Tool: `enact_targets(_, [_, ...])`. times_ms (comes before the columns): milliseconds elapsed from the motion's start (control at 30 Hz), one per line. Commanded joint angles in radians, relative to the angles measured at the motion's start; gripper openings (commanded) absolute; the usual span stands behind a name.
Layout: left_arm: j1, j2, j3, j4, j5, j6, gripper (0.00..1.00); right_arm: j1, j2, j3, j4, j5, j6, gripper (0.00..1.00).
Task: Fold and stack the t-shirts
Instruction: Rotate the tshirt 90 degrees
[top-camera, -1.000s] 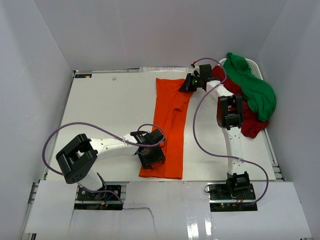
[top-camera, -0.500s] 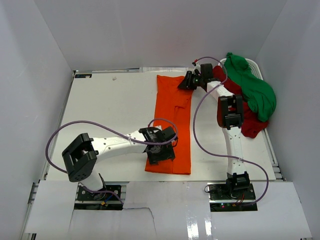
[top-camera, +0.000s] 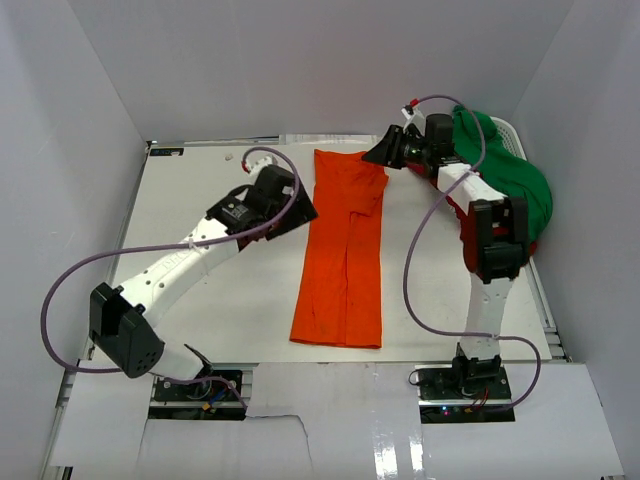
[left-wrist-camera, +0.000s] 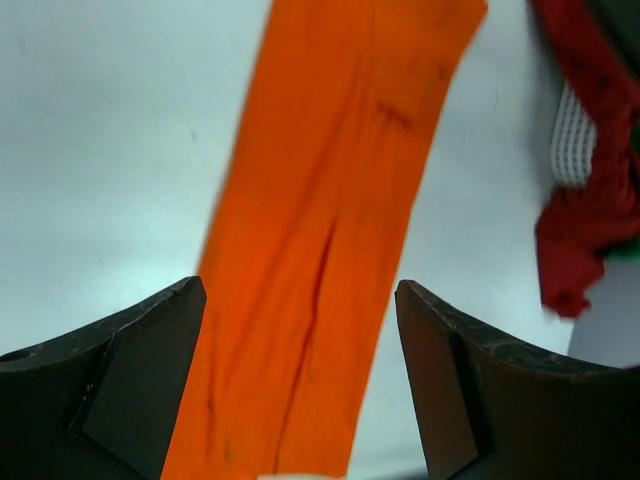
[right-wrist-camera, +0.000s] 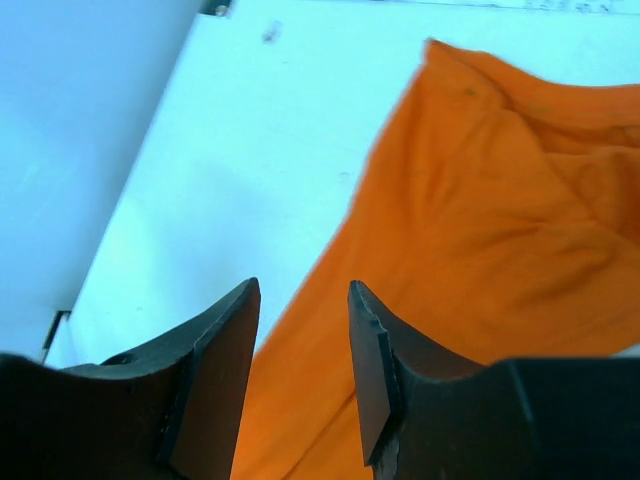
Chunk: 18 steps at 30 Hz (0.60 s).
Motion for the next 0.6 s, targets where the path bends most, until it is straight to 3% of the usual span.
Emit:
enact_targets(0, [0.096, 0.031, 0.001, 0.171, 0.019, 0.197, 0.88, 0.006, -0.245, -0.236, 0.095, -0.045, 0.002, 0.47])
enact_targets(233, [0.209, 0.246, 0.118, 0.478, 0.292, 0.331, 0.87, 0.117, -0.619, -0.67, -0.125, 0.146, -0.125, 0.47])
enact_targets(433, [0.211, 0.496, 0.376, 0.493, 0.464, 0.448, 0.84, 0.291, -0.839, -0.951, -0.161, 0.205, -0.055, 0.48])
enact_targets(567, [0.211, 0.585, 0.413, 0.552, 0.545, 0.491, 0.83, 0.331, -0.929, -1.095, -0.095, 0.197, 0.002, 0.49])
